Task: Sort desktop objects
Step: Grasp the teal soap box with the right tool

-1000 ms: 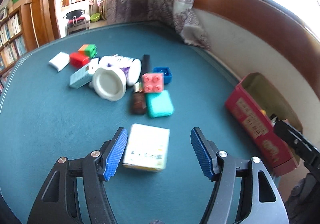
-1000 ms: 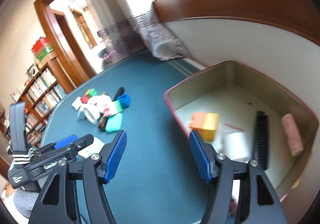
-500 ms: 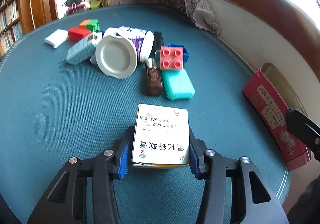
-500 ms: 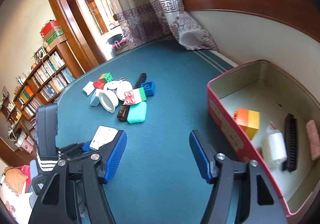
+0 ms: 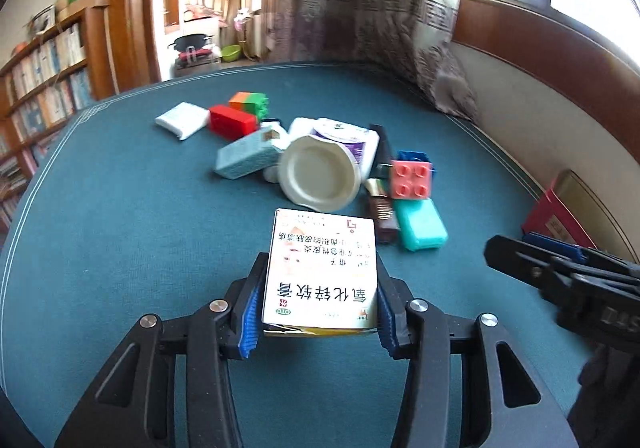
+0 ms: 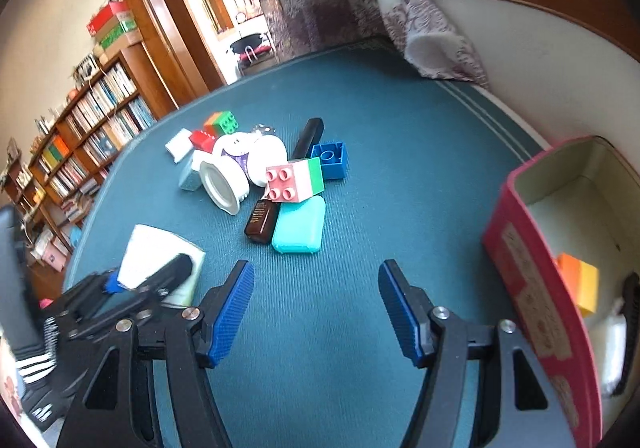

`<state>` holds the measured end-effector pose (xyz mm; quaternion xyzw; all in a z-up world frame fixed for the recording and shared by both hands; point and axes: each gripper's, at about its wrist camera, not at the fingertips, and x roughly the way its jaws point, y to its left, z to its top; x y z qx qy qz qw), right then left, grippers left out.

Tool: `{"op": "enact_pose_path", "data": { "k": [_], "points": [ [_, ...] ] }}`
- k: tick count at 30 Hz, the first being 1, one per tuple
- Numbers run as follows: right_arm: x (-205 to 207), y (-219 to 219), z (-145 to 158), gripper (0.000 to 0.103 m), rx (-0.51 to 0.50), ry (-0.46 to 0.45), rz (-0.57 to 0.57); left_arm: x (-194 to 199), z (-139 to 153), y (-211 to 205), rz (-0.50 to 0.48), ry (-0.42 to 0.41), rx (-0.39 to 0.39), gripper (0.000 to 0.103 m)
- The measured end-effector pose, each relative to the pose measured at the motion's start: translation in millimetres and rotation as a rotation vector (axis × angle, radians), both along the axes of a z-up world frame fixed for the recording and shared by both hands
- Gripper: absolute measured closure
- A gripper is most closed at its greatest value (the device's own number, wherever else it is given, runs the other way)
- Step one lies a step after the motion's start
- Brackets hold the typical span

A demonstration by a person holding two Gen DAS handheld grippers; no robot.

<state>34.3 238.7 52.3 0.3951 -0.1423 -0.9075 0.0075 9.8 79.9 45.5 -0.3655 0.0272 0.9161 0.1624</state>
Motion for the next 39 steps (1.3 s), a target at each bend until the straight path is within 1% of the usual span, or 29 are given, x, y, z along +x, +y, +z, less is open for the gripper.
{"op": "enact_pose_path", "data": {
  "k": [2,7,13,15,23,27,28,30,32,33,39],
  "points": [
    [-12.0,-4.5,-3.6,0.034,0.012,-0.014,0.016,-3.2,-2.6,-7.6,0.026,-0.009,0.008,0.054],
    [-42.7,-16.2,-16.5,0.034,0.041,-0.059,0.064,-10.6,-8.9,-19.1,0.054,-0.035,0.032,0.054],
    [-65.3,-17.1,-32.4,0.035,0.075,-0.103,0.046,-17.0,-17.5,-24.7,0.068,-0.066,0.044,0.054],
    [-67.4,-16.5,-33.3,0.035,0.095,-0.101,0.029,-18.7,-22.2,-23.6,0.062,-0.083,0.041,0.054],
    [-81.0,-24.6,-35.8,0.035,0.187,-0.090,0.018,-17.0,-23.1,-18.5,0.047,-0.077,0.035,0.054],
    [-82.8,-32.1,-38.2,0.036,0.260,-0.078,0.028,-17.2,-23.3,-18.4,0.047,-0.073,0.030,0.054],
    [-82.0,-33.6,-38.4,0.038,0.270,-0.074,0.034,-17.3,-23.5,-18.5,0.047,-0.071,0.029,0.054],
    [-80.6,-34.1,-37.7,0.047,0.271,-0.068,0.041,-17.3,-23.7,-18.8,0.048,-0.070,0.029,0.054],
    [-78.5,-33.1,-37.2,0.058,0.269,-0.064,0.041,-17.1,-23.8,-18.7,0.048,-0.070,0.029,0.054],
    [-77.3,-32.6,-37.0,0.060,0.265,-0.064,0.040,-16.9,-23.9,-18.7,0.049,-0.068,0.029,0.054],
    [-57.9,-25.1,-36.0,0.060,0.190,-0.069,0.043,-16.6,-24.0,-17.0,0.053,-0.060,0.023,0.054]
  ]
}}
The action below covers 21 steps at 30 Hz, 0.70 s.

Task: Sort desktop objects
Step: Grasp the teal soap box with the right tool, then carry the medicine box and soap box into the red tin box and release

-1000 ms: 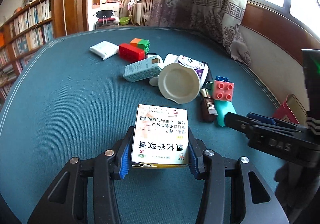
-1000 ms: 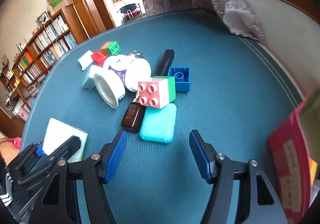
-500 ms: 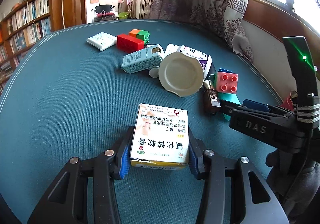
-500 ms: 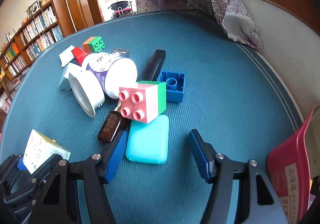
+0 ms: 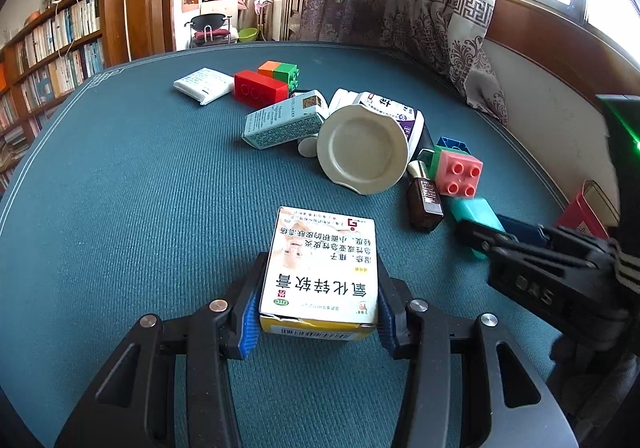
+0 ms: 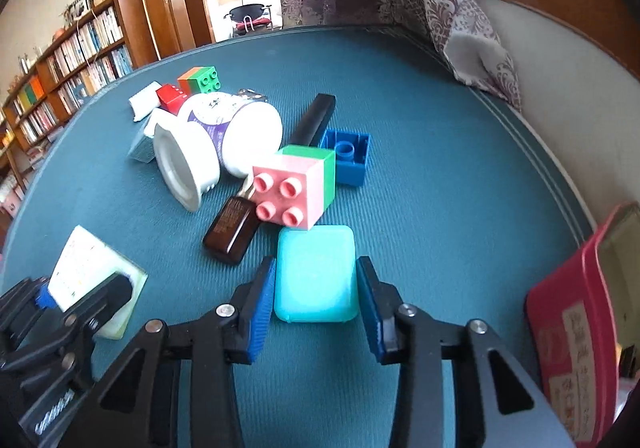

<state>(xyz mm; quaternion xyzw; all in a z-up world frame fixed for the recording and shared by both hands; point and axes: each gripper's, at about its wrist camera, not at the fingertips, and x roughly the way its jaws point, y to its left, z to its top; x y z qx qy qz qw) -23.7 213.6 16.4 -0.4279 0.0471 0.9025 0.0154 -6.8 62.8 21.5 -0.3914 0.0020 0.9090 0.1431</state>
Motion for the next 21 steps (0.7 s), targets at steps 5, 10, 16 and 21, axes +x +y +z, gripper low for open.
{"op": "enact_pose_path", "data": {
  "k": [5,10,16,21],
  "points": [
    [18.7,8.3,2.5,0.060,-0.082,-0.002,-0.012,0.9,-0.2,1.6,0.003,0.005,-0.006,0.054],
    [34.1,13.1,7.4,0.060,-0.119,0.007,-0.026,2.7,0.1,3.2,-0.002,0.006,-0.011,0.054],
    [51.0,16.2,16.7,0.060,-0.143,0.031,-0.032,11.1,7.0,8.3,-0.024,0.023,-0.006,0.054],
    [64.9,17.5,27.4,0.060,-0.162,0.054,-0.023,19.8,13.6,14.1,-0.037,0.039,-0.011,0.054]
  ]
}}
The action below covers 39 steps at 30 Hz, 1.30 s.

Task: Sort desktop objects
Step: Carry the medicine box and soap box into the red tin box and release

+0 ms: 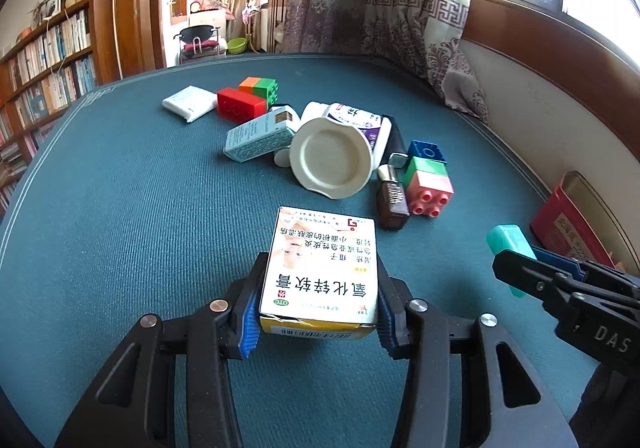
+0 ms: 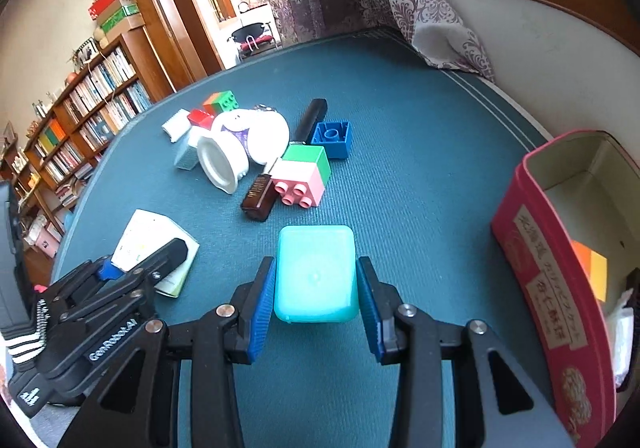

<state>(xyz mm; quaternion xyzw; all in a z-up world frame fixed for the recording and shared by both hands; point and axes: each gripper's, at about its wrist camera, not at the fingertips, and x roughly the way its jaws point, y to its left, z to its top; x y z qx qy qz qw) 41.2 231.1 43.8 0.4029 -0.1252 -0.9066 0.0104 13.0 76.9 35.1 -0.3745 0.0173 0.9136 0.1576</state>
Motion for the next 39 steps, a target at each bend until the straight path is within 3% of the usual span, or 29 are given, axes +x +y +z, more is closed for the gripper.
{"op": "enact_pose_path", "data": {
  "k": [19,39],
  "points": [
    [55.0,33.4,29.9,0.060,-0.074,0.095,-0.055,36.9,27.3,39.4,-0.080,0.071,-0.056,0.054],
    [124.9,124.7,43.7,0.060,-0.072,0.159,-0.252,64.7,54.1,114.2,-0.229,0.146,-0.093,0.054]
  ]
}}
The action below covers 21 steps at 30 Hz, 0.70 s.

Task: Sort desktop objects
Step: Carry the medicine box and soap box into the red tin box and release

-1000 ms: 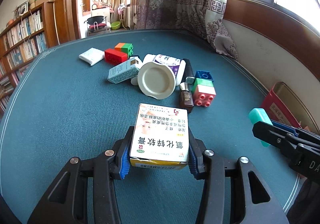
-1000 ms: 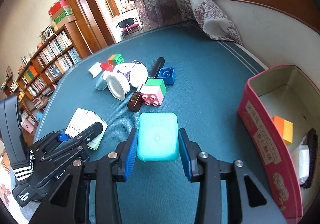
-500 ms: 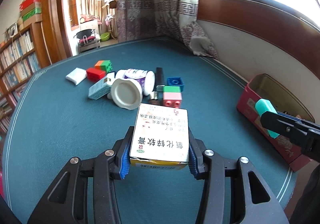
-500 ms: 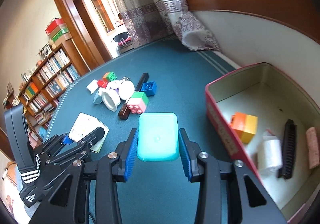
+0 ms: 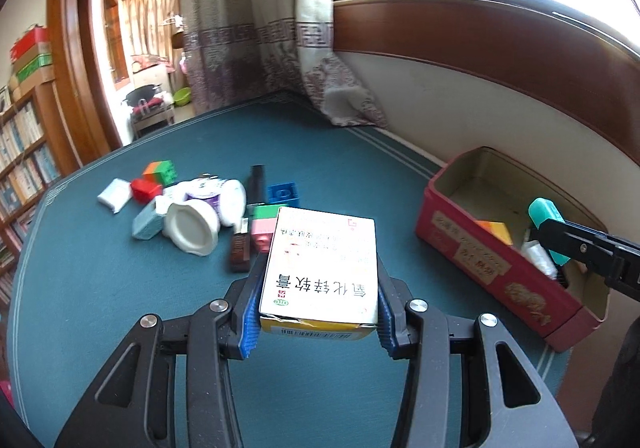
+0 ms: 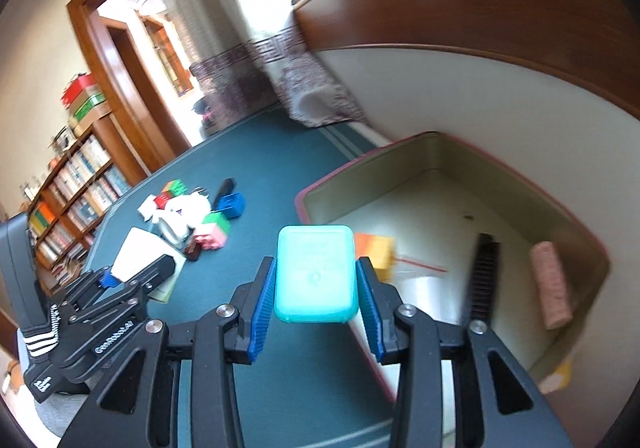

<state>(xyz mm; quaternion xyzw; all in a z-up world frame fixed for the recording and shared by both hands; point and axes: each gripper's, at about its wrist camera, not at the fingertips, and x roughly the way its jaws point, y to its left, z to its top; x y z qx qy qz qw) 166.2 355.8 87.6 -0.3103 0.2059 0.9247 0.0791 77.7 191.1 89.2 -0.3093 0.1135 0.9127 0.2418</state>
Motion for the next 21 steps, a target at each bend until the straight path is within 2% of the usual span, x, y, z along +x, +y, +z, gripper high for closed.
{"op": "enact_pose_path", "data": {
  "k": [10,21],
  "points": [
    [35.6,50.7,-6.5,0.060,-0.014,-0.010,-0.160,13.8,7.5,47.3,-0.141,-0.016,0.018,0.054],
    [41.1,65.3,-11.1,0.060,-0.010,-0.020,-0.203,21.0,21.8,97.1,-0.299,-0.066,0.072,0.054]
  ]
}}
